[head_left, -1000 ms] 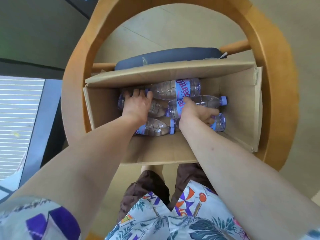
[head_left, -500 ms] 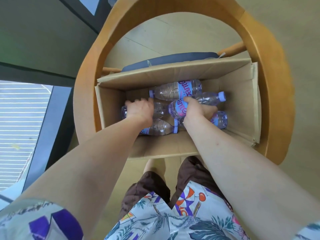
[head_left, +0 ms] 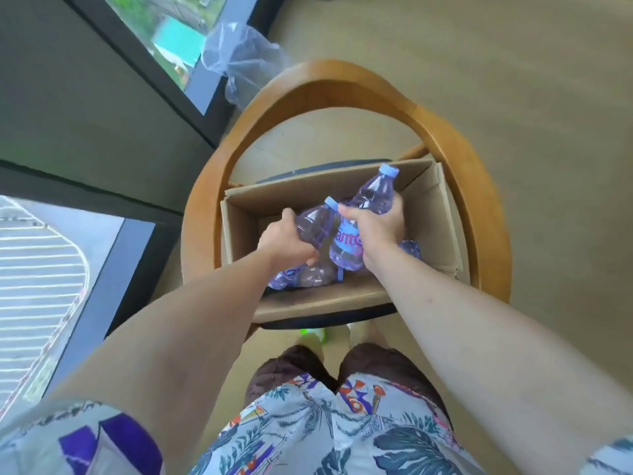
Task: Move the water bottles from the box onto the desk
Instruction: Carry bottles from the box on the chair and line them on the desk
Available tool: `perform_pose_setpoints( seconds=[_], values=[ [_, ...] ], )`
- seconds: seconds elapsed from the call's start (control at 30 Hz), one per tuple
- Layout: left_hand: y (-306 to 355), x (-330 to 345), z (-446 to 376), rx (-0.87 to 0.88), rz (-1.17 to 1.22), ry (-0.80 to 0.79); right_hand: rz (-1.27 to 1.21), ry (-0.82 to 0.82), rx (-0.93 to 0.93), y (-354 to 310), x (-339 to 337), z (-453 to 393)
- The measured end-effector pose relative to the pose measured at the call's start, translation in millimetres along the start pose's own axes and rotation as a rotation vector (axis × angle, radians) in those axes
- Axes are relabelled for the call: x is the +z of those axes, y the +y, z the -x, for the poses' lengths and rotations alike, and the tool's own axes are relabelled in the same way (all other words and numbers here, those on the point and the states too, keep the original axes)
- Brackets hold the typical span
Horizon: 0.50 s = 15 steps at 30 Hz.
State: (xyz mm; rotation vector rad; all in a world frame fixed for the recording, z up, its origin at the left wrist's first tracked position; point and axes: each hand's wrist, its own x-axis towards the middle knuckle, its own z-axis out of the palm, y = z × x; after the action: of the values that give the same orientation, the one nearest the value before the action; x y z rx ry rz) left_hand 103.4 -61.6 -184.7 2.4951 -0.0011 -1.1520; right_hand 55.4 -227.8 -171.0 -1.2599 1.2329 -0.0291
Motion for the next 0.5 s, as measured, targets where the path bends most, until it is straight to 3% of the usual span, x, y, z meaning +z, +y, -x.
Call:
perform_pose_setpoints(
  seconds=[0.23, 0.43, 0.5],
  values=[
    [44.2, -78.6, 47.3, 0.091, 0.433, 0.135, -0.154, -0.324, -0.038, -76.4, -10.0, 57.3],
    [62.6, -135.4, 91.2, 0.107, 0.615, 0.379, -0.065, -0.462, -0.134, -143.1, 5.9, 96.5],
    [62.4, -152.2, 106.1, 0.107, 0.709, 0.461, -0.09, -0.588, -0.117, -160.7, 14.3, 104.8]
  ],
)
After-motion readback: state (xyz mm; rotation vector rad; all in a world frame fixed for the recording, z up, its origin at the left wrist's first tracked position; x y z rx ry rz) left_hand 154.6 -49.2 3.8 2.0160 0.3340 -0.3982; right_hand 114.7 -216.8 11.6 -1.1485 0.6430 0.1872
